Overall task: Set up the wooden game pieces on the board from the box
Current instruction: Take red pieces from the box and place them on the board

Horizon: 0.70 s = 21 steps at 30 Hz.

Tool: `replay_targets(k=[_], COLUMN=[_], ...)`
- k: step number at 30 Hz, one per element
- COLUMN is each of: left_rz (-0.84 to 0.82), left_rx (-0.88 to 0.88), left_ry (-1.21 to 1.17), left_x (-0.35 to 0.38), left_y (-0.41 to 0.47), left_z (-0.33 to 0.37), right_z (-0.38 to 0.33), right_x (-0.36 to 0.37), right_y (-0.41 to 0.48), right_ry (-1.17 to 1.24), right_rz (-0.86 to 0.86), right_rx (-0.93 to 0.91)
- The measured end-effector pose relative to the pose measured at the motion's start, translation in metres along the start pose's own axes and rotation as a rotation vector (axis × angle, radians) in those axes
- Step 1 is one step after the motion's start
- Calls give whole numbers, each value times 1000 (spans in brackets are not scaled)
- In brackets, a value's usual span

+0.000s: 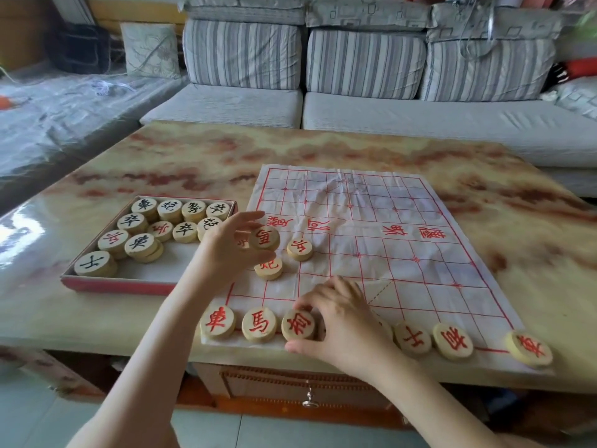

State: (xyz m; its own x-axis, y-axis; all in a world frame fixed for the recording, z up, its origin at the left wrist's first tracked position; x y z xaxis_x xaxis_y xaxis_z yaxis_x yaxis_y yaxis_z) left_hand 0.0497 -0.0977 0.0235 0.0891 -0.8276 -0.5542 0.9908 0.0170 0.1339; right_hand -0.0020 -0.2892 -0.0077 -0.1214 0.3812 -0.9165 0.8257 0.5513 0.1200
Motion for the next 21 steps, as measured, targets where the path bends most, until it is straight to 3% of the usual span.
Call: replay_targets(k=[6, 9, 16, 21], left_rz=[-3, -18, -154, -353], left_rx=[32, 28, 115, 231], left_ry=[16, 5, 83, 137], left_x=[4, 9, 53, 118], left_y=[-3, -3, 4, -7], left_z=[6, 8, 36, 83], right_z=[4, 7, 107, 169], right_x=[8, -7, -71, -105], right_y=[2, 1, -31, -80], right_ry=[-80, 96, 276, 320], right_rz=[-44, -7, 452, 639], right_rx=[0, 23, 306, 475])
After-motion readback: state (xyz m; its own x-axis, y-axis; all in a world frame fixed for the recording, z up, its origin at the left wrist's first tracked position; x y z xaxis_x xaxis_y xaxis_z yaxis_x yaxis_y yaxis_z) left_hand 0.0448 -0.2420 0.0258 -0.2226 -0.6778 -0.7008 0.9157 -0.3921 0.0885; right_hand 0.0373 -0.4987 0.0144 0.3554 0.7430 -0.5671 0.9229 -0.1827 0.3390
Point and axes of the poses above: each hand's wrist, its own y-axis towards the middle knuckle, its own x-axis out of the palm, z = x × y, the point moved 3 cm from there along y, towards the middle knuckle, and after that the axes turned 4 degrees about -z, right-handed, at the moved point
